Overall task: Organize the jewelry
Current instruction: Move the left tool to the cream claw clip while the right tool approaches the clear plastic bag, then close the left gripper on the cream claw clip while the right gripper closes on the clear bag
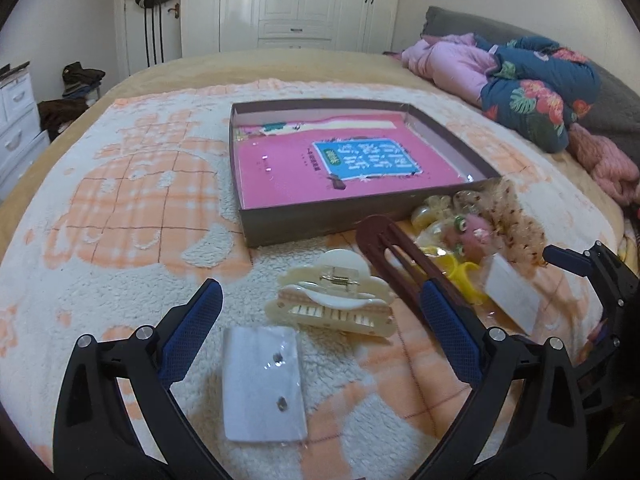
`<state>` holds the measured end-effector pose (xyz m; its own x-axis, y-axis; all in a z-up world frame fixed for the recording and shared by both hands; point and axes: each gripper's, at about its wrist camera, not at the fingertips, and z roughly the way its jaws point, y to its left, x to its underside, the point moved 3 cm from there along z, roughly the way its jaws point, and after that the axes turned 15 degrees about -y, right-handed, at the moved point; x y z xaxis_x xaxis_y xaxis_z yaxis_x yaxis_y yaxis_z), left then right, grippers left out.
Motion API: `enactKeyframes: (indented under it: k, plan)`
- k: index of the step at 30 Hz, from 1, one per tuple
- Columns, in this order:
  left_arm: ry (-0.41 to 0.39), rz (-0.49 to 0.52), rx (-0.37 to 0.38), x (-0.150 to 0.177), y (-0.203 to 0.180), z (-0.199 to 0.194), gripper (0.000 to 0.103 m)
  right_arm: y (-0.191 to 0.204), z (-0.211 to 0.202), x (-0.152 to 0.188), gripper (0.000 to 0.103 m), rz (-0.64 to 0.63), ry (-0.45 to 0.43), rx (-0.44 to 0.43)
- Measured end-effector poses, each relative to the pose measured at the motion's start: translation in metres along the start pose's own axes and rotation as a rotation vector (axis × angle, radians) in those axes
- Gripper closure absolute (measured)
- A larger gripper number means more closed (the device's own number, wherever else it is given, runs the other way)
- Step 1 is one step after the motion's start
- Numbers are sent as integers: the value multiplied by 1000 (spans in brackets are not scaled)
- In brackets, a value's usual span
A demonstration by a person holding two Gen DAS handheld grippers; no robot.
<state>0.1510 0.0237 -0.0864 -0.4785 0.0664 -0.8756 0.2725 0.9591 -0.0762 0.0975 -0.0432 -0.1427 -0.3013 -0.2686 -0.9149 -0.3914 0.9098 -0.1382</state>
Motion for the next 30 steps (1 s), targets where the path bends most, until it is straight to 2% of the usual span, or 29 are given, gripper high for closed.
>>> enactKeyframes:
  k: [1, 4, 6, 9, 14, 22, 30]
  plan:
    - [8, -5, 5, 0, 1, 3, 14, 1, 1, 2, 23, -3, 6, -2]
    - [31, 6, 14, 1, 1, 10, 15, 0, 4, 5, 30, -4, 19, -9]
    - [44, 10, 23, 1, 0, 15, 20, 2, 4, 8, 40, -18, 26, -13]
    - [69, -2, 35, 2, 1, 23, 30, 2, 3, 9, 60, -28, 27, -28]
    - [85, -3, 70, 1, -2, 32, 41, -5, -3, 8, 62, -2, 21, -43]
    - [76, 6, 94, -9, -8, 31, 41, -22, -22, -2, 62, 60, -30, -40]
    - [4, -13, 84, -36, -10, 17, 41, -48, -35, -20, 62, 134, -91, 1]
